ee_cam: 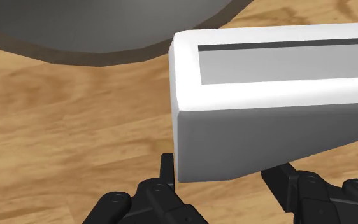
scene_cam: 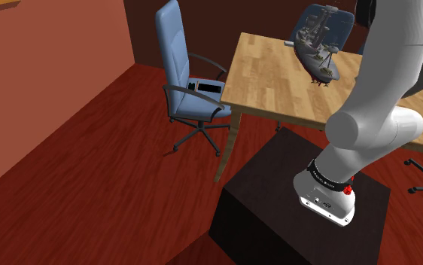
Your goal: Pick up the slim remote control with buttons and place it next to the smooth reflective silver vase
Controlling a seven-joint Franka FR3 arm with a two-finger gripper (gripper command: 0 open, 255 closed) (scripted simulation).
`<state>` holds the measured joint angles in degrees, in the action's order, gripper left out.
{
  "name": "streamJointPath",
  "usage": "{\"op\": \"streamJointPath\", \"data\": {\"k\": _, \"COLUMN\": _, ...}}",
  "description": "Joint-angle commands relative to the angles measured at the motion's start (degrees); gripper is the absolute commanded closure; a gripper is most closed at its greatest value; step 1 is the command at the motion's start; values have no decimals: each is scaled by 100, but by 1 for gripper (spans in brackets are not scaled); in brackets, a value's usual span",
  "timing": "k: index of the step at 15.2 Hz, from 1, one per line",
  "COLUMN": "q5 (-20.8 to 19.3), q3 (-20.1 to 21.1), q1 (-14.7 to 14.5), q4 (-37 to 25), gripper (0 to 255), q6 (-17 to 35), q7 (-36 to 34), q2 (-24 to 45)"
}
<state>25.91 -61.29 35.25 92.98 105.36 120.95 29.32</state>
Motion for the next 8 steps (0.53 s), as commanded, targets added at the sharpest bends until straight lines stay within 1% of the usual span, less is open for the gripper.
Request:
{"op": "streamJointPath", "data": {"k": 1, "q5": 41, "q3": 28, "q1": -19, "q4": 136, "gripper": 255, "q6": 143, "q7": 26, "q2": 31}}
{"op": "streamJointPath", "data": {"k": 8, "q5": 237, "q3": 177, "q1": 31, "q4": 454, "gripper": 255, "q6": 568, "q7": 149, "q2": 214}}
